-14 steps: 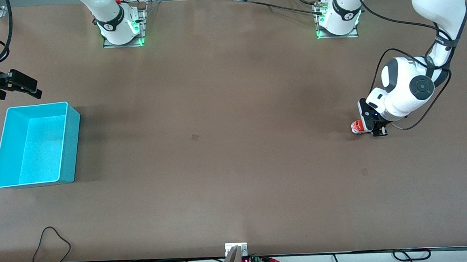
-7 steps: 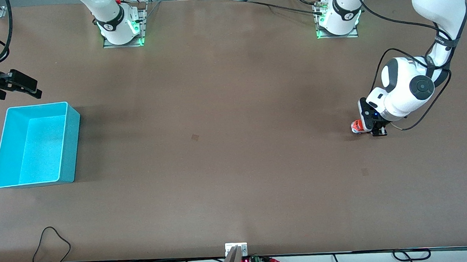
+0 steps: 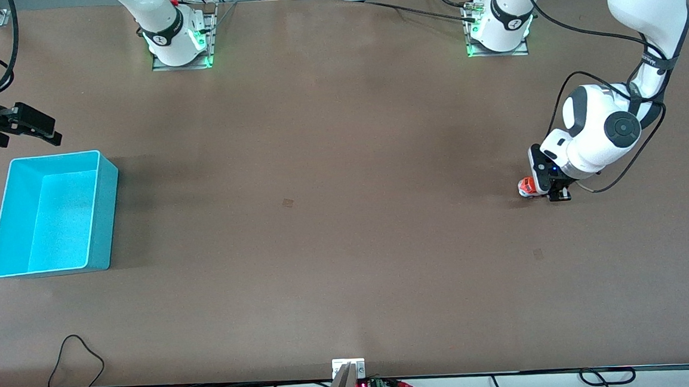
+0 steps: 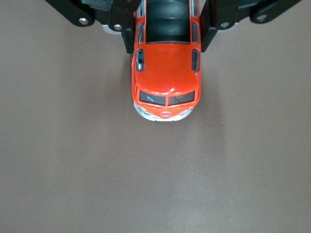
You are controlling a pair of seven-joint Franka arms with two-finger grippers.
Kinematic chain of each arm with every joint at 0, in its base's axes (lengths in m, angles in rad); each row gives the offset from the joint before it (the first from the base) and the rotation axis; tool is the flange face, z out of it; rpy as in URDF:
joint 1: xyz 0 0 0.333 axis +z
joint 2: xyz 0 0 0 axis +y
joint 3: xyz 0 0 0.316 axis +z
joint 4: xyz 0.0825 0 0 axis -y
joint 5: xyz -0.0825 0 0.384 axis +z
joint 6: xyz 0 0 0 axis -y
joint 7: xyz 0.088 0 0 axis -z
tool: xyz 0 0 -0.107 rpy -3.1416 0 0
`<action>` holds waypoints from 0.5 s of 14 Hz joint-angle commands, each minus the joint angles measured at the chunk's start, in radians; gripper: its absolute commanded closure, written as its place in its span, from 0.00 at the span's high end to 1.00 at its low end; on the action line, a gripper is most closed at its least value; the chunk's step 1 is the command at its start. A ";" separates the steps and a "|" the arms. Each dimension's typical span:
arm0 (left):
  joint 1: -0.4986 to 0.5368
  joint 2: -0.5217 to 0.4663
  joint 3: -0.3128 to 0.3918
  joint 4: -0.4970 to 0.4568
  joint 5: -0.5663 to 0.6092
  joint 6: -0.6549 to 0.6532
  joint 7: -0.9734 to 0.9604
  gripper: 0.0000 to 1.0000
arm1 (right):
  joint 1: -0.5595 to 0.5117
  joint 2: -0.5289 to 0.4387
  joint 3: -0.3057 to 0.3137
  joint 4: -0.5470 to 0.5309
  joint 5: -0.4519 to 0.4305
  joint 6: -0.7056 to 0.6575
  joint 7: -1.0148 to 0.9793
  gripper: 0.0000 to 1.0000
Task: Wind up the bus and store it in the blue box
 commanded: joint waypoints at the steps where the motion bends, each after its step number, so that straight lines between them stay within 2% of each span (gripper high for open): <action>1: 0.031 0.032 0.005 0.009 0.022 -0.004 0.020 0.34 | 0.000 -0.012 0.004 -0.007 0.000 -0.001 0.016 1.00; 5: 0.077 0.120 0.055 0.075 0.030 -0.004 0.174 0.31 | -0.003 -0.012 0.002 -0.008 0.000 -0.002 0.016 1.00; 7: 0.134 0.140 0.061 0.109 0.030 -0.004 0.266 0.31 | -0.001 -0.012 0.002 -0.007 0.000 -0.004 0.018 1.00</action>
